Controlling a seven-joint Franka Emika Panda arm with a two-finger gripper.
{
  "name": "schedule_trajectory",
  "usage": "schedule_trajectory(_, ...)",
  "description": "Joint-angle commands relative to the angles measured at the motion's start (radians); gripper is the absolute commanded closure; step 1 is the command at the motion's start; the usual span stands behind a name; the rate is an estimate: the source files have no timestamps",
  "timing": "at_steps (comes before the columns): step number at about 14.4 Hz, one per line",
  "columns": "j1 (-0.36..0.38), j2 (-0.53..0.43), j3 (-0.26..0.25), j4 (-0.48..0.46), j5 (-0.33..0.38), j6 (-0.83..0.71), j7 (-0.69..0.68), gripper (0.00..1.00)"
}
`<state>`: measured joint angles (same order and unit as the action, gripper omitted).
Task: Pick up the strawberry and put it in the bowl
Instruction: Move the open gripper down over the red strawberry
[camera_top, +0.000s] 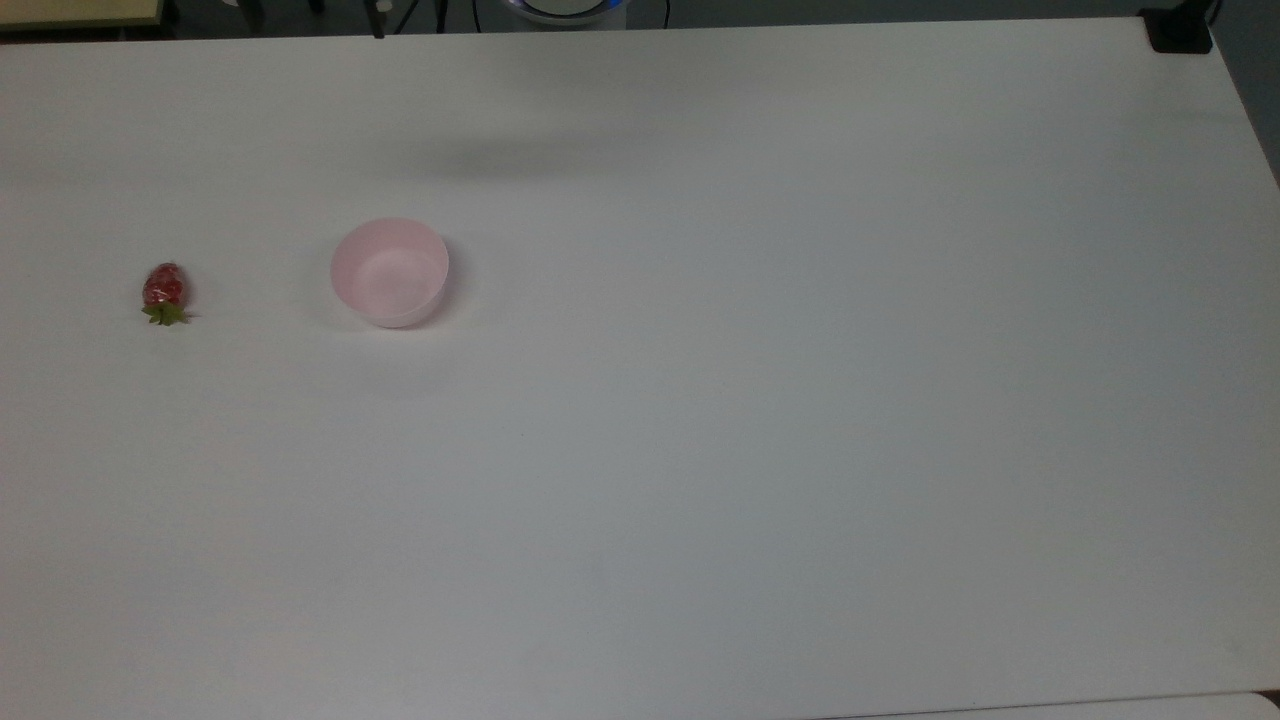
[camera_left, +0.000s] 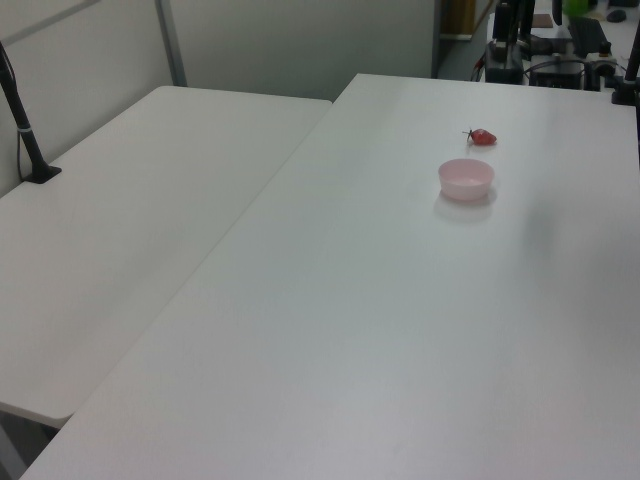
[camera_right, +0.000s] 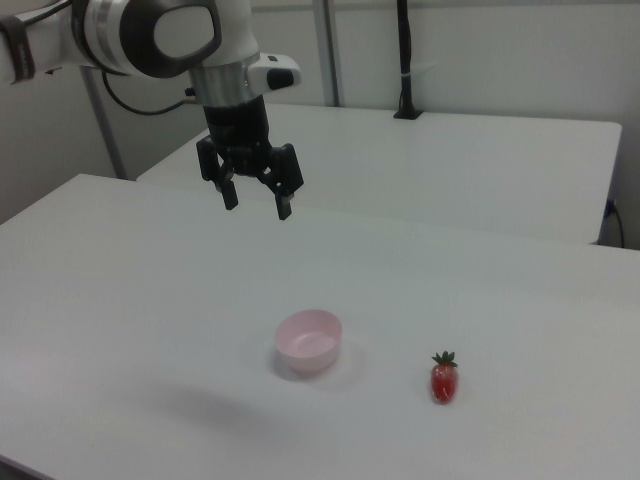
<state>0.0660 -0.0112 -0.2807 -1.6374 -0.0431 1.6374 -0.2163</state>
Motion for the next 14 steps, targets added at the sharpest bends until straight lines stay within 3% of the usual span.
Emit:
schedule_trajectory(1,0.012,0.016,0.000,-0.021,-0.001,-0.007,-0.009,0.00)
schedule_trajectory(10,0.009,0.020,-0.021,-0.016,-0.004,0.012,-0.043,0.00)
schedule_trajectory(11,0.009,0.027,-0.043,-0.016,-0.004,0.034,-0.098,0.00)
schedule_trajectory(14,0.005,0.144,-0.200,-0.021,0.009,0.200,-0.273,0.00)
